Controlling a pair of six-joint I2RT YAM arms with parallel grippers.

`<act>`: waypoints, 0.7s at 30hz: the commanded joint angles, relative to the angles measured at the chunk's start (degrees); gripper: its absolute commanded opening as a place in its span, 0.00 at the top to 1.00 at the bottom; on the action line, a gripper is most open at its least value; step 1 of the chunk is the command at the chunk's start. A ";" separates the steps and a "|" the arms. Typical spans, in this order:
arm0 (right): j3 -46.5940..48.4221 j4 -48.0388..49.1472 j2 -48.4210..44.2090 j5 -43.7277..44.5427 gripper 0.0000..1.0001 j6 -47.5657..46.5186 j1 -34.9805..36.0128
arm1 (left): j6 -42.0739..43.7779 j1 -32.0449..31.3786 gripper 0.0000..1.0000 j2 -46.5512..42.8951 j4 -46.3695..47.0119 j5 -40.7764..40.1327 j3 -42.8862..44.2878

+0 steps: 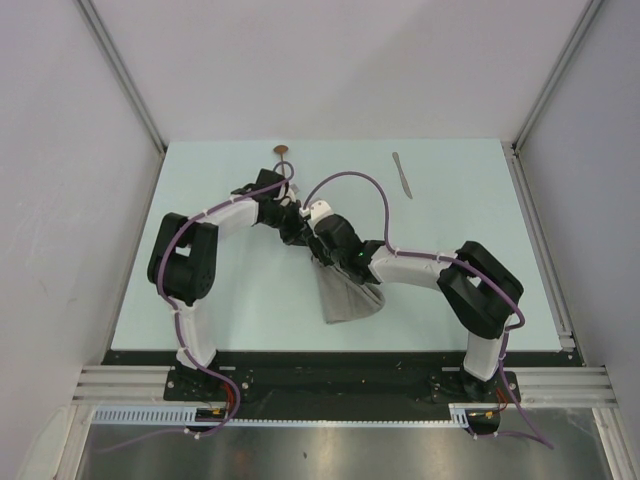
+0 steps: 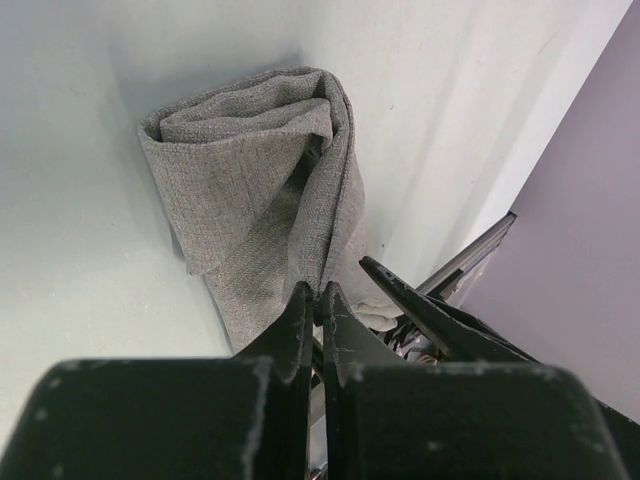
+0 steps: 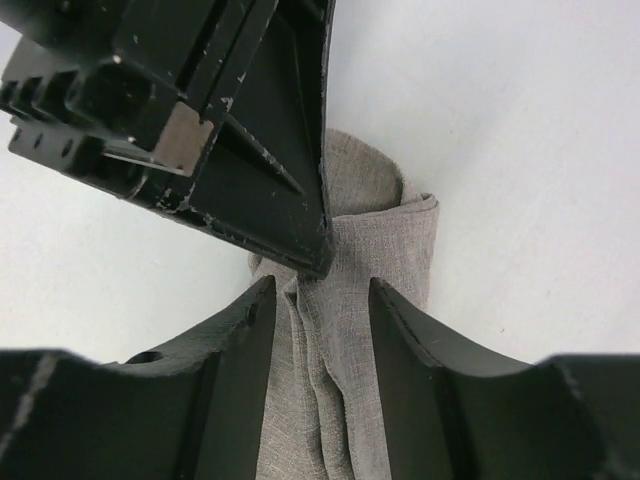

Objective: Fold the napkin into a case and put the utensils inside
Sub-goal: Pick up the top corner of the smaller rectangle folded napkin from the center of the board.

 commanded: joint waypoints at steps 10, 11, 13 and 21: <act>2.77 2.17 2.32 1.57 0.53 0.14 0.02 | -2.16 1.32 1.00 -1.62 2.15 3.68 0.10; 2.69 2.16 2.32 1.66 0.54 0.22 0.02 | -2.25 1.40 1.00 -1.53 2.15 3.59 0.10; 2.33 2.25 2.24 1.74 0.57 0.14 0.02 | -2.25 1.49 1.00 -1.44 2.15 3.59 0.10; 1.45 2.78 1.71 1.92 0.67 0.40 0.02 | -2.86 1.84 1.00 -0.83 2.94 4.12 0.10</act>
